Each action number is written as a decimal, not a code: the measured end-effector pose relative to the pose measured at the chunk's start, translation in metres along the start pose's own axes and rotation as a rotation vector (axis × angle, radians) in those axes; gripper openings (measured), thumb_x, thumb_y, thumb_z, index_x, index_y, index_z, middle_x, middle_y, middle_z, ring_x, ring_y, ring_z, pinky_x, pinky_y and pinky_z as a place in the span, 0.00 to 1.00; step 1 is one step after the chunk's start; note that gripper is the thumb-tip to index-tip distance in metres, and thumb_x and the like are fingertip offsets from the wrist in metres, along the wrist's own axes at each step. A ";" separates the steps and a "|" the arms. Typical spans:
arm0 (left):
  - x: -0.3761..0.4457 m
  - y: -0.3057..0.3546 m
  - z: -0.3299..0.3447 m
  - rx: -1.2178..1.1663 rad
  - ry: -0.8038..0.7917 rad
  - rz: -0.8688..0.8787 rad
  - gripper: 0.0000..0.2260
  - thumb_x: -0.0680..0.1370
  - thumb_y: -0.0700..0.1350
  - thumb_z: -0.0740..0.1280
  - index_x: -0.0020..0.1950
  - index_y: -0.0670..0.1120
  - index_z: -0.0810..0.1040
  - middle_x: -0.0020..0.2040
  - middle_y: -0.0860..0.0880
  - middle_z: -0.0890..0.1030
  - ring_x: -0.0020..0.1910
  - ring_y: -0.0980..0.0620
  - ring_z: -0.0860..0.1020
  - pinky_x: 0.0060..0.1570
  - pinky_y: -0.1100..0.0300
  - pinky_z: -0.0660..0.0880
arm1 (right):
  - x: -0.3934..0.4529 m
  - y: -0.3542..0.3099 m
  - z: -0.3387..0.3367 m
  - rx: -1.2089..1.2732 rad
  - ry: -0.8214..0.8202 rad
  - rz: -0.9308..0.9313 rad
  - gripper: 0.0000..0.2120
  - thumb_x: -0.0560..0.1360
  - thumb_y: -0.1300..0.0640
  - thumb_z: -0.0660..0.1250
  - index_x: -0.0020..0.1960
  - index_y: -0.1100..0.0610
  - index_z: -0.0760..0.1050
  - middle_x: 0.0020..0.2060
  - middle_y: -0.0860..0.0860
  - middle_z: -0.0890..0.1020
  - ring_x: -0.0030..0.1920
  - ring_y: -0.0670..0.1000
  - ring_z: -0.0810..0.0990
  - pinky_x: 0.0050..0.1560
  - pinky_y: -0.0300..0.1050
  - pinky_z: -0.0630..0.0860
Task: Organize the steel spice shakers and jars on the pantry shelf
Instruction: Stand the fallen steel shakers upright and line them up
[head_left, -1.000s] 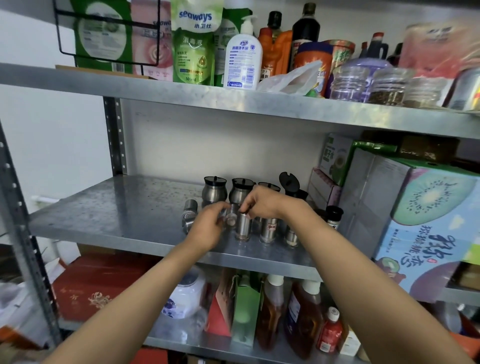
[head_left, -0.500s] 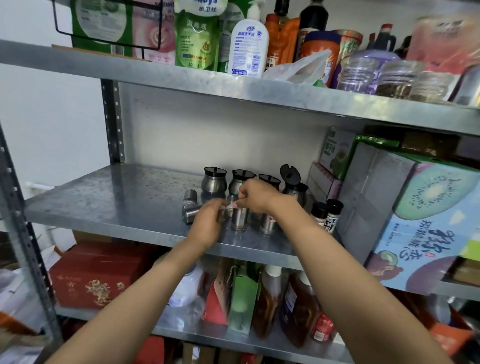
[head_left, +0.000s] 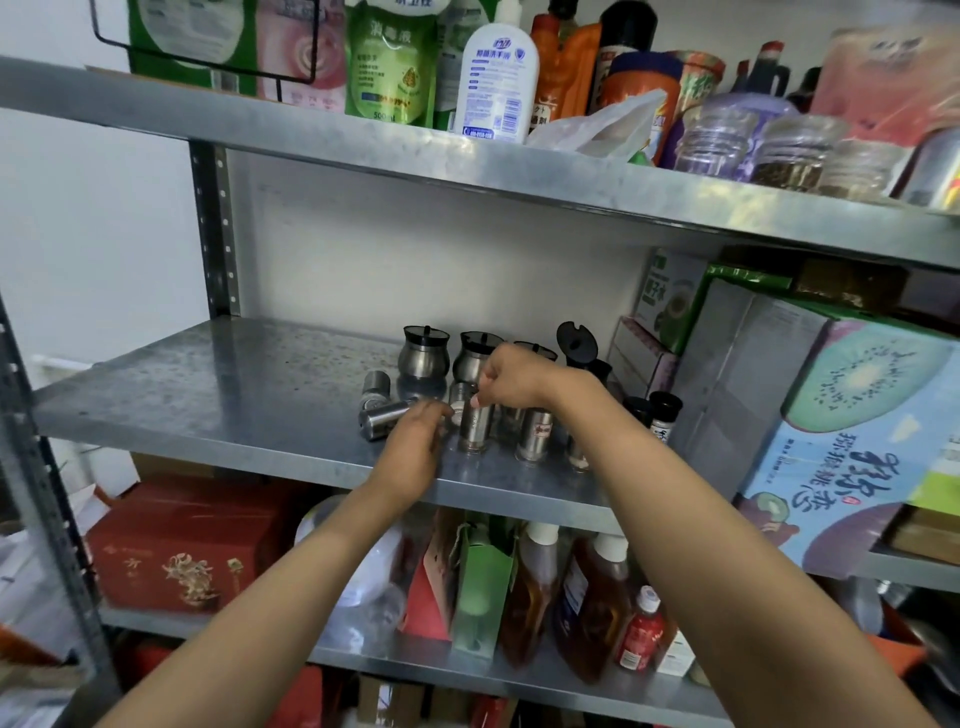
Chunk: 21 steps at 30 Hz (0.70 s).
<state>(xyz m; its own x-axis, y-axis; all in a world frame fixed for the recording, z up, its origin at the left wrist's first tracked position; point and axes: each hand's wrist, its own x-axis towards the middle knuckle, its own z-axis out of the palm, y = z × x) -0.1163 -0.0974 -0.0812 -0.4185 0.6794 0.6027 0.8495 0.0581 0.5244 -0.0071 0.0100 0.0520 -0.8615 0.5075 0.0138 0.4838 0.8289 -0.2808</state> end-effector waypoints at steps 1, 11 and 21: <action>0.000 0.001 -0.001 -0.016 -0.008 0.001 0.13 0.74 0.32 0.63 0.57 0.42 0.77 0.55 0.43 0.78 0.53 0.47 0.77 0.54 0.58 0.72 | 0.001 0.001 0.001 -0.031 0.025 0.015 0.13 0.74 0.53 0.72 0.36 0.58 0.74 0.33 0.52 0.76 0.34 0.51 0.74 0.37 0.43 0.70; 0.007 -0.006 -0.027 -0.039 -0.009 -0.082 0.12 0.76 0.32 0.63 0.58 0.38 0.76 0.57 0.40 0.78 0.56 0.43 0.77 0.55 0.62 0.69 | 0.004 0.001 0.009 -0.266 0.190 0.083 0.21 0.76 0.42 0.67 0.32 0.54 0.66 0.30 0.49 0.70 0.37 0.53 0.73 0.36 0.44 0.67; 0.029 0.006 -0.049 -0.003 0.021 -0.082 0.12 0.77 0.34 0.62 0.59 0.40 0.77 0.58 0.41 0.79 0.56 0.43 0.78 0.55 0.61 0.70 | 0.006 0.007 -0.008 -0.050 0.261 0.118 0.09 0.74 0.54 0.66 0.42 0.58 0.80 0.41 0.53 0.83 0.45 0.55 0.82 0.43 0.45 0.79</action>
<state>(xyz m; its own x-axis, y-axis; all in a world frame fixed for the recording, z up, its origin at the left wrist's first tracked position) -0.1395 -0.1135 -0.0311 -0.4928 0.6574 0.5701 0.8115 0.1107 0.5738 -0.0077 0.0211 0.0581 -0.7335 0.6388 0.2323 0.5905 0.7681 -0.2476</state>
